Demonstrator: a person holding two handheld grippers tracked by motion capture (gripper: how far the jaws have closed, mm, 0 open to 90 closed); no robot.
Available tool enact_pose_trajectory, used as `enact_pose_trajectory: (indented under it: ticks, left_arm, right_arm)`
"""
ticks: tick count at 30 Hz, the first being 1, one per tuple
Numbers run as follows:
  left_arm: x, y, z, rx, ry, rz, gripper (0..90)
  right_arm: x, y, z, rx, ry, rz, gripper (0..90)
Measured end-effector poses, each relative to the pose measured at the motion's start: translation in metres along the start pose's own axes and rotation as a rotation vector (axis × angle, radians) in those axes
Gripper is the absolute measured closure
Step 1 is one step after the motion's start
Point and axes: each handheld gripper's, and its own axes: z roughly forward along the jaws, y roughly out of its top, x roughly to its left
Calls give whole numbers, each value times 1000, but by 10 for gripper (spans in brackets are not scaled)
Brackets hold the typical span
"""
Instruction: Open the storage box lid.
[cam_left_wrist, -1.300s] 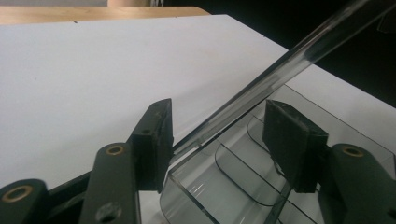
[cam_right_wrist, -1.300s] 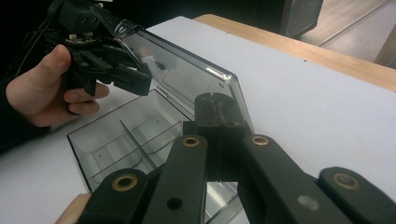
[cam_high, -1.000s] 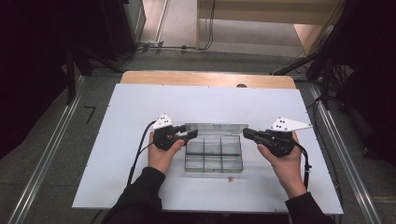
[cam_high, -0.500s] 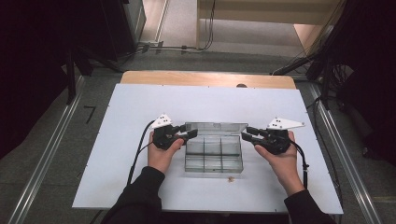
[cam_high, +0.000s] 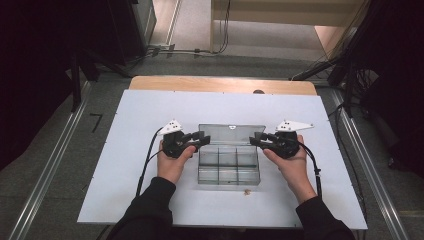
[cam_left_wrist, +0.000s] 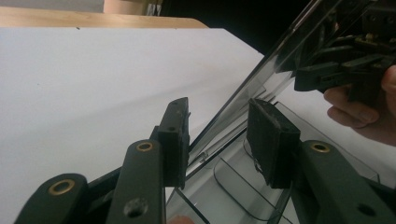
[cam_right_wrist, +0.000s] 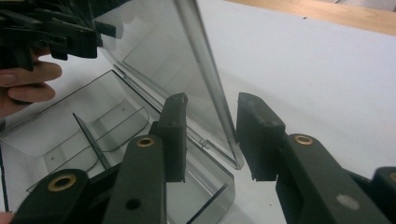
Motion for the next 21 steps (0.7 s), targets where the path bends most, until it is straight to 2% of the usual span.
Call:
enact_pose_trajectory:
  ticks: [7,15,21]
  left_arm:
    - [0,2,1,1,12,-12,610]
    - [2,3,4,-3,48,-30,655]
    - [3,5,7,4,79,-36,688]
  right_arm:
    - [-3,-1,2,-15,6,22,635]
    - [-7,-1,6,-31,-4,47,661]
    - [-8,-2,9,-34,-30,58,681]
